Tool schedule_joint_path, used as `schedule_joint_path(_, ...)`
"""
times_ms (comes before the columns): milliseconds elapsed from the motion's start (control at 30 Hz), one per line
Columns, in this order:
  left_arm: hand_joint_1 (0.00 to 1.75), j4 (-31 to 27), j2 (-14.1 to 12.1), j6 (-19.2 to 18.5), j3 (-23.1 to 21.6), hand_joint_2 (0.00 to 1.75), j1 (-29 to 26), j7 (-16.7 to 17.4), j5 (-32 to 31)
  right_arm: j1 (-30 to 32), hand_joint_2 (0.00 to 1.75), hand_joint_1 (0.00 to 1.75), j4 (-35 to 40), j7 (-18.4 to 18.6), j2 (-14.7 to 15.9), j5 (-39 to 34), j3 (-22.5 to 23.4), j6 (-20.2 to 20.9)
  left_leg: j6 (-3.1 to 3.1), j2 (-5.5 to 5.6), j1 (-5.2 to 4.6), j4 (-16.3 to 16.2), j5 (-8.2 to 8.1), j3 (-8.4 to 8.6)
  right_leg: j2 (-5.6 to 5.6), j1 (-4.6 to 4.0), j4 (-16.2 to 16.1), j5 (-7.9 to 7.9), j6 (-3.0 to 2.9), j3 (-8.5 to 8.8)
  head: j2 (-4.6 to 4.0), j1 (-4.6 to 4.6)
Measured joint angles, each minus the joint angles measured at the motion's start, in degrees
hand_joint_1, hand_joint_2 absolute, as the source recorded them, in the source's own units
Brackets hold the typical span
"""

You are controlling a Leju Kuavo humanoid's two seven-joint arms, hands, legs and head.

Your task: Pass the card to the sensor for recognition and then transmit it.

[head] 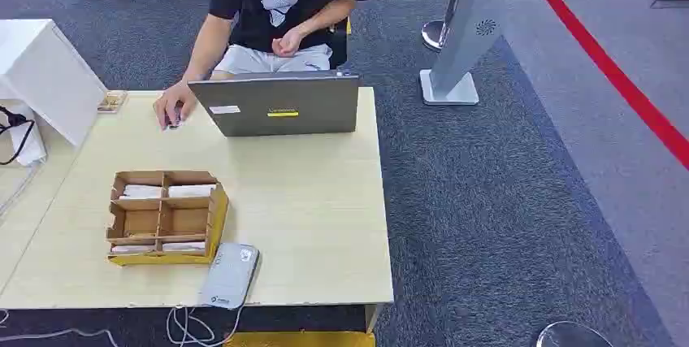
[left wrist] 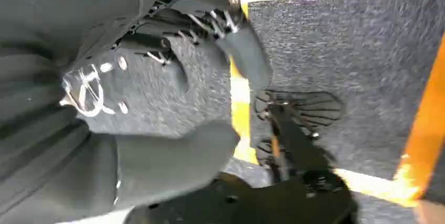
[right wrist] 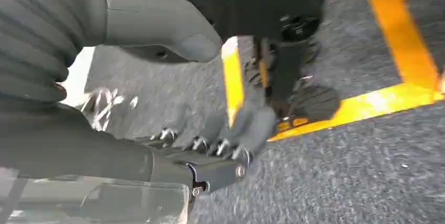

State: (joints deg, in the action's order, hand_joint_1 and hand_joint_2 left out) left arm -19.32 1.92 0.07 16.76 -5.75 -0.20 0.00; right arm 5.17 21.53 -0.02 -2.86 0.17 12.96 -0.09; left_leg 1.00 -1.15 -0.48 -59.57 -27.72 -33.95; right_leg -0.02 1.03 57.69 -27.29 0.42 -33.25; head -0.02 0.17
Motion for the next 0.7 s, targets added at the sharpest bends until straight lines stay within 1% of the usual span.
schedule_joint_path(200,1.75,-0.98,-0.72,0.00,-8.90,1.75,-1.49,0.00,0.00,2.07,1.75,1.75,0.39,0.02,1.31,0.00,-7.09,0.00,0.00,0.00,0.00,0.00,-0.01,0.00,0.00,0.00,0.00,-0.01,0.00,0.00,0.00,0.02)
schedule_joint_path(267,1.75,-1.07,-0.87,0.00,-10.72,1.75,-1.73,0.00,0.00,2.40,1.75,1.75,0.42,0.02,1.57,0.00,-8.39,0.00,0.00,0.00,0.00,0.00,-0.01,0.00,0.00,0.00,0.00,0.00,0.00,0.00,0.00,0.02)
schedule_joint_path(300,1.75,-1.20,-0.92,0.00,-11.36,1.75,-1.85,0.00,0.00,2.52,0.00,1.75,0.44,0.02,1.68,0.00,-8.91,0.00,0.00,0.00,0.00,0.00,-0.01,0.00,0.00,0.00,0.00,-0.01,0.00,0.00,0.00,0.00)
schedule_joint_path(367,1.62,-1.44,-0.96,0.02,-12.43,1.75,-2.01,0.00,0.00,2.70,0.00,1.75,0.50,0.02,1.86,-0.02,-9.81,0.00,0.00,0.00,0.00,0.00,0.00,0.00,0.00,0.00,0.00,-0.01,0.00,0.00,0.00,0.02)
schedule_joint_path(400,1.57,-1.46,-1.07,0.02,-12.86,0.00,-2.06,0.00,0.00,2.76,0.00,1.75,0.52,0.00,1.94,-0.02,-10.11,0.00,0.00,0.00,0.00,0.00,0.00,0.00,0.00,0.00,0.00,0.00,0.00,0.00,0.00,0.00)
schedule_joint_path(433,1.55,-1.49,-1.11,0.02,-13.20,0.00,-2.12,0.00,0.00,2.84,0.00,1.75,0.59,0.02,1.97,-0.02,-10.29,0.00,0.00,0.00,0.00,0.00,0.00,0.01,0.00,0.00,0.00,0.00,0.00,0.00,0.00,0.00)
schedule_joint_path(467,1.34,-1.53,-1.16,0.02,-13.59,0.00,-2.16,0.00,0.00,2.90,1.75,0.56,0.63,0.02,2.10,-0.02,-10.64,0.00,0.00,0.00,0.00,0.00,0.00,0.01,0.00,0.00,0.00,0.00,0.00,0.00,0.00,0.00)
schedule_joint_path(500,0.93,-1.57,-1.20,0.02,-13.83,1.75,-2.20,0.00,0.00,2.95,1.75,0.00,0.66,0.00,2.14,-0.02,-10.90,0.00,0.00,0.00,0.00,0.00,0.00,0.01,0.00,0.00,0.00,0.00,0.00,0.00,0.00,0.00)
schedule_joint_path(533,0.00,-1.64,-1.20,0.02,-13.96,1.75,-2.24,0.00,0.00,2.97,1.75,0.00,0.66,0.02,2.18,-0.02,-11.12,0.00,0.00,0.00,0.00,0.00,0.00,0.01,0.00,0.00,0.00,0.00,0.00,0.00,0.00,0.00)
schedule_joint_path(700,0.00,-1.79,-1.18,-0.02,-14.38,1.75,-2.29,0.00,0.00,2.92,1.75,0.00,0.68,-0.02,2.25,0.00,-11.23,0.04,0.00,0.00,0.00,0.00,0.00,-0.01,0.00,0.00,0.00,0.00,0.00,0.01,0.00,0.00)
